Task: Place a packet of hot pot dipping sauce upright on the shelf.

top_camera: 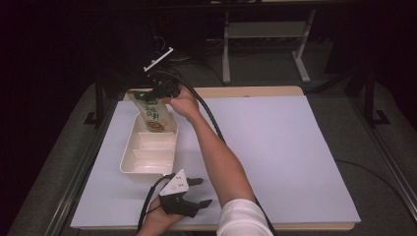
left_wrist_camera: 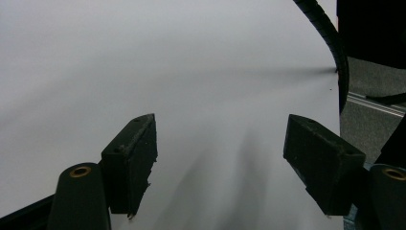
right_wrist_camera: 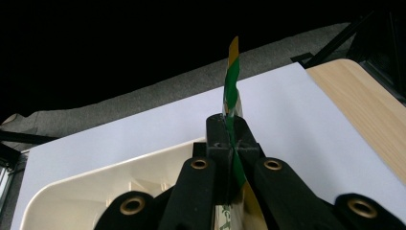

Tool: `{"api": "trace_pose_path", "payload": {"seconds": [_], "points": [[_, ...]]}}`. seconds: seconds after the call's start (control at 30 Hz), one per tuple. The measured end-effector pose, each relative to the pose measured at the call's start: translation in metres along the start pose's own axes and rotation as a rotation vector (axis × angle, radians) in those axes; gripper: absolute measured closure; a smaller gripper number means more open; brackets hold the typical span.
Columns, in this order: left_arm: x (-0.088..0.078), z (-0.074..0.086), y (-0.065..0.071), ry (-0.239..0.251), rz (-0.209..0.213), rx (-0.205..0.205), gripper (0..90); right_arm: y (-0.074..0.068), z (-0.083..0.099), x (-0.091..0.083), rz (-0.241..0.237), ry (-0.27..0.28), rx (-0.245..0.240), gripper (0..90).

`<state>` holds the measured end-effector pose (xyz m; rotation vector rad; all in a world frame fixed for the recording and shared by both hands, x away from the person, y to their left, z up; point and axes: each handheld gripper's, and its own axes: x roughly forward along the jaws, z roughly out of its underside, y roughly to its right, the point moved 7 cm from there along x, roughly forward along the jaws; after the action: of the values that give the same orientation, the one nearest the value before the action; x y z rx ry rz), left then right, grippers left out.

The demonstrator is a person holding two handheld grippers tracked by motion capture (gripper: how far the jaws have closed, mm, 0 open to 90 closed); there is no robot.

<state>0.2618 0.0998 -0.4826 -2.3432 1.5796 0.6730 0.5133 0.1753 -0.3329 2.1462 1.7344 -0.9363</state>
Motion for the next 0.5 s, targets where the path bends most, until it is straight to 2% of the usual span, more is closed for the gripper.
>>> {"api": "trace_pose_path", "payload": {"seconds": [0.17, 0.3, 0.5], "points": [[0.0, 0.0, 0.0, -0.002, 0.0, 0.0, 26.8, 0.003, 0.006, 0.005, 0.005, -0.009, 0.007, 88.7], [0.0, 0.0, 0.0, -0.002, -0.001, 0.0, 26.8, 0.006, 0.014, 0.011, 0.007, -0.041, 0.013, 87.6], [0.001, 0.0, 0.0, -0.001, 0.004, -0.001, 26.8, 0.011, 0.016, 0.006, 0.011, -0.026, 0.039, 84.7]]}}
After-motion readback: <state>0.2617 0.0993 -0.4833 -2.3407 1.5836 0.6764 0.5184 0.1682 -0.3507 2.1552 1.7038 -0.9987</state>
